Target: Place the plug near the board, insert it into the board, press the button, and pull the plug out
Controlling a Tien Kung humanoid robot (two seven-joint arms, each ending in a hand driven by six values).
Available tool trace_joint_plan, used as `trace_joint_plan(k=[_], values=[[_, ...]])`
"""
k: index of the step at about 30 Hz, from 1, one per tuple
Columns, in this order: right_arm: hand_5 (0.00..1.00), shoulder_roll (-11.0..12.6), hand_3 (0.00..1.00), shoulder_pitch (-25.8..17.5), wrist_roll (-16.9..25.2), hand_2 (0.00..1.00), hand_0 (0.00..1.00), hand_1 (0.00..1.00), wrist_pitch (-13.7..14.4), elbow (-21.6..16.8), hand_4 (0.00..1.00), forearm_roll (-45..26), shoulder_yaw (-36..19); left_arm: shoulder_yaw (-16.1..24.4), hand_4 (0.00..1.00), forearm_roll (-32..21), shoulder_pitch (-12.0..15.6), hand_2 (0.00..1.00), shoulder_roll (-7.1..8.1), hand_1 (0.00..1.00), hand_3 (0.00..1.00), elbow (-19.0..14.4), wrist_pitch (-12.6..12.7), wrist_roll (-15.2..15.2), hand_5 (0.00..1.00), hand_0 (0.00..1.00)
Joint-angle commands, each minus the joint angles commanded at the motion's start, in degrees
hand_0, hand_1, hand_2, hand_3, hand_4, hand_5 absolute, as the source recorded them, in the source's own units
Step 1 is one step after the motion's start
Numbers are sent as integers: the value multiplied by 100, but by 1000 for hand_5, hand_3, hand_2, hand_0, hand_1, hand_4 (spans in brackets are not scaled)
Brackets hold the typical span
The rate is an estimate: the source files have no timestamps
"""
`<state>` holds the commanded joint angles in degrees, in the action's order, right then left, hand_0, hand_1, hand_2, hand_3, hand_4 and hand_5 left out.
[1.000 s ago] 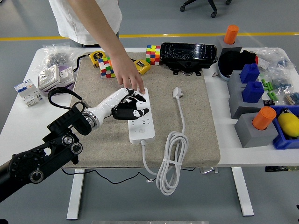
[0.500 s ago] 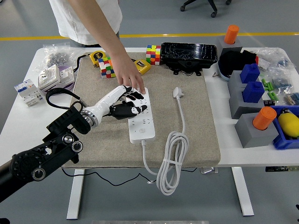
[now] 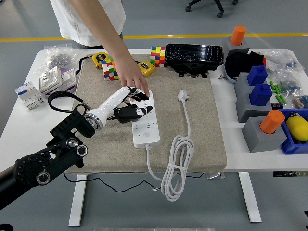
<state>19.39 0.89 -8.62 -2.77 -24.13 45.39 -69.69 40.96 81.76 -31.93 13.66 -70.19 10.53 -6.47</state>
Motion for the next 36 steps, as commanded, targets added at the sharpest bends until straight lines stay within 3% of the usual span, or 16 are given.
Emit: trace_joint_plan(k=[2,9,14,18,21,25,26,36], values=[[661,2,720,2,-1,719,742,714,-1,-2,995,-2,3,7,761,-6,-11,700,-12,721,602,8,4,7,384,745],[660,-4,719,-5,-2,718,742,714,-4,-2,995,-1,-20,74,762,29,7,689,2,711,599,33,-14,-36,380,732],[659,1,720,-18,-2,718,742,714,-3,-1,995,12,-36,330,765,194,205,682,138,704,594,-418,-58,-113,386,715],[659,-4,720,-28,-1,718,742,714,-5,-9,995,25,-52,569,765,710,561,682,408,704,594,-1113,-43,-385,386,715],[659,-4,719,-45,-1,718,742,714,-6,-9,994,35,-70,541,761,1108,742,702,573,717,611,-1326,-66,-538,382,715],[659,-10,719,-57,1,718,742,714,-5,-11,994,53,-114,456,761,1226,848,702,648,717,611,-1258,-147,-645,382,715],[659,-14,719,-59,2,717,742,714,-6,-16,994,55,-124,443,761,1241,854,739,639,759,642,-1223,-153,-647,381,758],[659,-14,719,-34,10,717,742,714,-1,-72,994,65,-109,312,761,1269,685,750,478,776,651,-866,-146,-634,380,781]])
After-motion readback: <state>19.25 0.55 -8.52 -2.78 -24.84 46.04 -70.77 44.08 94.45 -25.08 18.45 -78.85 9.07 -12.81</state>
